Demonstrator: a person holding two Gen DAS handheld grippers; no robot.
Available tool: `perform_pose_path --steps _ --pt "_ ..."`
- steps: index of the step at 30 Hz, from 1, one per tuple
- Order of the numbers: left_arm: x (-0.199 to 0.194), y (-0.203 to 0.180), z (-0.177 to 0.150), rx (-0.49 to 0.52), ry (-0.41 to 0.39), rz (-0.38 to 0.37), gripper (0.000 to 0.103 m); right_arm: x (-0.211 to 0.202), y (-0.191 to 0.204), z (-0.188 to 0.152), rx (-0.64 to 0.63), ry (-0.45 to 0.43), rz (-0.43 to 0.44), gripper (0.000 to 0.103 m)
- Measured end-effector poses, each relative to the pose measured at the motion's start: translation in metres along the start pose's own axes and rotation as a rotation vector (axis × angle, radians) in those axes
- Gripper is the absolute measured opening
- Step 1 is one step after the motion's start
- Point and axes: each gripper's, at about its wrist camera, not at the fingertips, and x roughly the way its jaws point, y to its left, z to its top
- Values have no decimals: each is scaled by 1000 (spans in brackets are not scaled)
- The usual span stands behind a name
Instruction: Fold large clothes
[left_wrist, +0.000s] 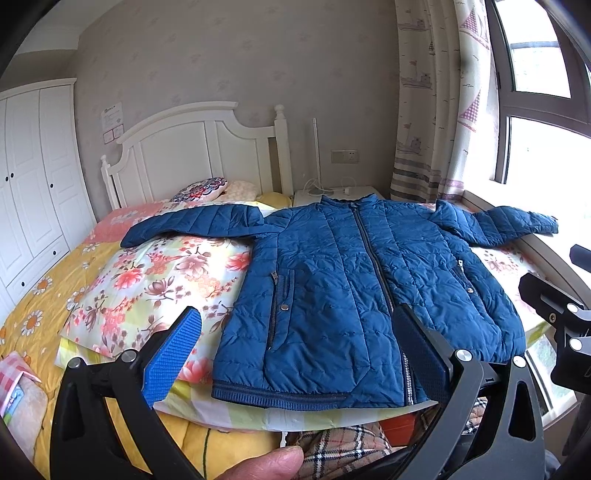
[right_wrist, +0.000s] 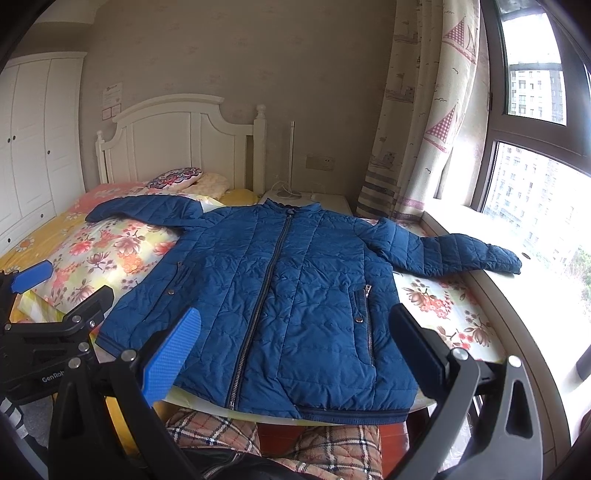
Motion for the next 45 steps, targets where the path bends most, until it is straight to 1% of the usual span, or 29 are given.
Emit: perform_pose_path --steps 10,17,26,29,33,36,41,45 --pt "-2 13 -3 -21 0 2 99 1 3 -1 -12 0 1 101" --pt "-4 20 -3 -36 -8 -1 99 -2 16 0 -36 -11 2 101" --pt "-3 20 -5 -35 -2 -5 99 -4 20 1 -44 -19 -6 101" --pt "4 22 -5 -36 11 -5 99 -2 20 1 -40 -14 -3 101" --pt "18 27 -6 -43 37 -16 99 10 23 5 -38 17 -10 101" --pt "27 28 -4 -41 40 -28 99 19 27 8 -39 27 -17 101" --pt "44 23 3 -26 42 -76 99 32 22 15 -5 40 -48 101" --pt "58 16 10 -1 41 -112 99 48 16 20 32 55 -51 101"
